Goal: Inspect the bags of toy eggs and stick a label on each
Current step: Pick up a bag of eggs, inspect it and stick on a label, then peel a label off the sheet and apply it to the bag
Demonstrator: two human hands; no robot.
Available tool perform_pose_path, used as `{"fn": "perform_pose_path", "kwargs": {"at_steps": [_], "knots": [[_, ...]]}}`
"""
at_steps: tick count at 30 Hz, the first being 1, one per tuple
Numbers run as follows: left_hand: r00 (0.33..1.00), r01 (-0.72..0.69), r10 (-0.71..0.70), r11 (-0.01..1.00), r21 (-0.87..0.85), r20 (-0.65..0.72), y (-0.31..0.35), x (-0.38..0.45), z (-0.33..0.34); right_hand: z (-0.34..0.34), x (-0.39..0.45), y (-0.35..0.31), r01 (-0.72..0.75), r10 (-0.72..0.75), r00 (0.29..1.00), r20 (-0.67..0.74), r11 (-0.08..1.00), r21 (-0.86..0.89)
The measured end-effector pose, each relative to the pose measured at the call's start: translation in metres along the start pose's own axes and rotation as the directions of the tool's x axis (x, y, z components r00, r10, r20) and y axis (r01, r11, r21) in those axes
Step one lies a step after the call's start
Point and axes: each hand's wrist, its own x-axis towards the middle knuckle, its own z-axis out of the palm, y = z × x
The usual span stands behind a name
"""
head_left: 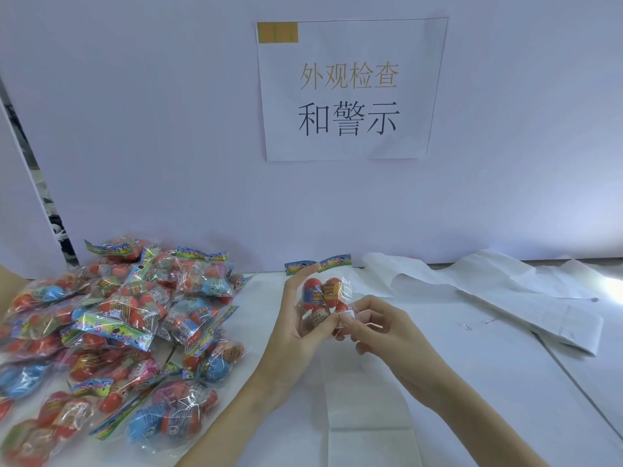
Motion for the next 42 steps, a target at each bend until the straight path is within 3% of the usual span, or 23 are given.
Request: {"fn": "perform_pose_path", "kwargs": {"at_steps": [7, 10, 12, 14, 17, 18, 20, 22, 24, 26, 28, 31, 35, 39, 42], "knots": [[0.999, -0.046, 0.046, 0.995, 0.094, 0.006, 0.0, 0.001, 0.002, -0.009, 0.0, 0.0, -0.144, 0.106, 0.985, 0.138, 0.941, 0.306], [0.995, -0.018, 0.032, 0.989, 0.146, -0.097, 0.005, 0.001, 0.005, -0.012, 0.003, 0.001, -0.178, 0.164, 0.984, 0.073, 0.942, 0.285], [0.978, 0.0, 0.034, 0.987, 0.163, -0.207, 0.008, 0.001, 0.003, -0.021, 0.009, -0.003, -0.193, 0.207, 0.978, 0.01, 0.893, 0.408], [0.953, -0.045, 0.09, 0.986, 0.158, -0.289, 0.011, 0.002, -0.003, -0.037, 0.01, -0.016, -0.154, 0.181, 0.983, 0.027, 0.739, 0.656], [0.905, -0.044, 0.187, 0.935, 0.352, -0.383, 0.015, 0.006, -0.012, -0.067, 0.001, -0.042, -0.014, -0.197, 0.978, 0.075, 0.293, 0.956], [0.884, -0.031, 0.23, 0.897, 0.441, -0.406, 0.016, 0.008, -0.016, -0.075, -0.005, -0.049, -0.031, -0.365, 0.927, 0.092, 0.17, 0.985], [0.858, 0.006, 0.336, 0.751, 0.66, -0.39, 0.014, 0.008, -0.025, -0.087, -0.014, -0.055, -0.111, -0.567, 0.81, 0.15, 0.103, 0.988], [0.865, 0.091, 0.423, 0.397, 0.913, -0.27, 0.008, 0.007, -0.035, -0.089, -0.017, -0.054, -0.182, -0.617, 0.75, 0.238, 0.155, 0.971], [0.894, 0.236, 0.382, 0.038, 0.971, -0.232, 0.003, 0.006, -0.042, -0.083, -0.016, -0.047, -0.23, -0.576, 0.751, 0.322, 0.229, 0.946], [0.905, 0.387, 0.267, -0.198, 0.901, -0.33, 0.005, 0.004, -0.047, -0.075, -0.011, -0.038, -0.274, -0.499, 0.772, 0.394, 0.298, 0.914], [0.903, 0.428, 0.185, -0.342, 0.837, -0.387, 0.005, 0.003, -0.051, -0.067, -0.006, -0.03, -0.308, -0.418, 0.79, 0.448, 0.362, 0.88], [0.921, 0.389, 0.185, -0.37, 0.844, -0.344, 0.008, 0.003, -0.05, -0.058, 0.001, -0.019, -0.336, -0.304, 0.82, 0.486, 0.432, 0.837], [0.92, 0.291, 0.323, -0.189, 0.938, -0.221, 0.014, 0.007, -0.051, -0.05, 0.005, 0.003, -0.281, -0.096, 0.896, 0.434, 0.633, 0.721], [0.902, 0.355, 0.325, -0.184, 0.917, -0.284, 0.01, 0.006, -0.061, -0.042, 0.008, 0.012, -0.259, 0.018, 0.921, 0.388, 0.773, 0.579], [0.91, 0.377, 0.268, -0.223, 0.899, -0.316, 0.005, 0.003, -0.065, -0.038, 0.01, 0.012, -0.262, 0.055, 0.927, 0.371, 0.802, 0.536]]}}
